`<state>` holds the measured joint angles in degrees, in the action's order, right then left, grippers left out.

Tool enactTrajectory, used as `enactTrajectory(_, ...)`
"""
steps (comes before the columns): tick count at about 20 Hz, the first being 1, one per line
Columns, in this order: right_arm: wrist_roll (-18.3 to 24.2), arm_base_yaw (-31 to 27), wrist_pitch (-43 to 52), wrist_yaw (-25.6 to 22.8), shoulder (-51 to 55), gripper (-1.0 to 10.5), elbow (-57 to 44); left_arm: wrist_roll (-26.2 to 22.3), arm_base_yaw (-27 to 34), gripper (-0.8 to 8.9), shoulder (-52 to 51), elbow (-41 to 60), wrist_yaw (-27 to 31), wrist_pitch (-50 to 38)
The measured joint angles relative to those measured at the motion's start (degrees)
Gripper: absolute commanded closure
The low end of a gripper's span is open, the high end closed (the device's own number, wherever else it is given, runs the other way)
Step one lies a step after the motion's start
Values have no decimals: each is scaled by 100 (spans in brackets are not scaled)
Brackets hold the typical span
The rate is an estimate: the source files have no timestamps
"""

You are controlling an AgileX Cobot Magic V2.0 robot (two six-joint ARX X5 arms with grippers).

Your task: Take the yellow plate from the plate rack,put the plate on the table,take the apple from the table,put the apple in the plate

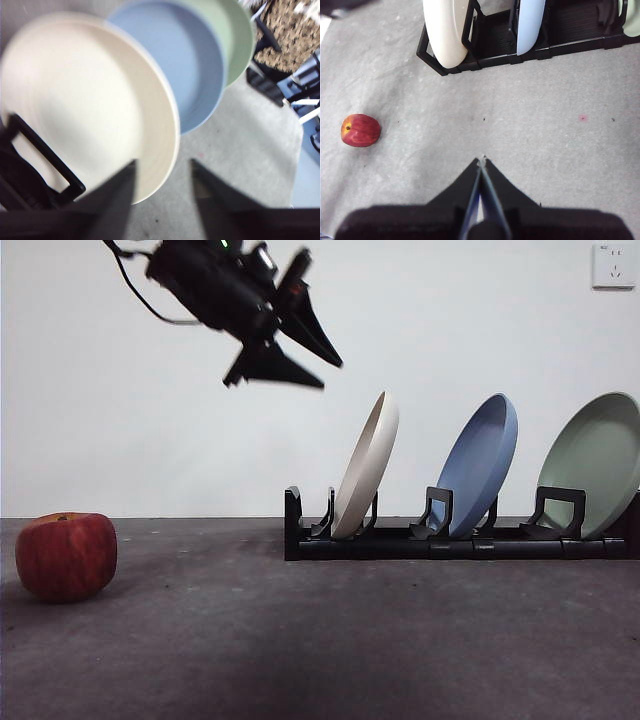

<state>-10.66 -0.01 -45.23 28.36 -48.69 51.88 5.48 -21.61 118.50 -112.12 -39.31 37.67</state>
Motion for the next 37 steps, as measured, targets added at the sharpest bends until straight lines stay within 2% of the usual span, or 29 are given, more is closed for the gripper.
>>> enactTrajectory(2,0,2,0,2,0,948,0,13,-90,149,190,0,240,0)
enactTrajectory(9,151,0,-186,4,-44,948,0,-234,-433,149,374,-2,341,-146)
enactTrajectory(14,258,0,-321,4,-92,948,0,-376,-662,159,374,-2,691,-367)
enactTrajectory(17,275,0,-323,4,-96,948,0,-398,-708,257,374,-2,809,-407)
enactTrajectory(20,275,0,-334,4,-96,948,0,-398,-710,257,442,-11,811,-544)
enactTrajectory(21,278,0,-363,7,-96,948,0,-398,-710,285,503,-11,809,-544)
enactTrajectory(26,389,0,-664,4,-103,948,0,-459,-723,637,688,-11,809,-603)
enactTrajectory(28,439,0,-721,2,-101,948,0,-472,-726,731,688,-11,809,-673)
enactTrajectory(29,450,0,-732,4,-103,947,0,-487,-726,758,688,-11,809,-673)
enactTrajectory(34,468,0,-730,0,-103,948,0,-505,-772,762,688,-11,726,-693)
enactTrajectory(36,468,0,-730,-2,-103,948,0,-531,-780,826,688,-11,730,-693)
enactTrajectory(37,468,0,-730,-4,-103,948,0,-549,-774,822,686,-13,745,-693)
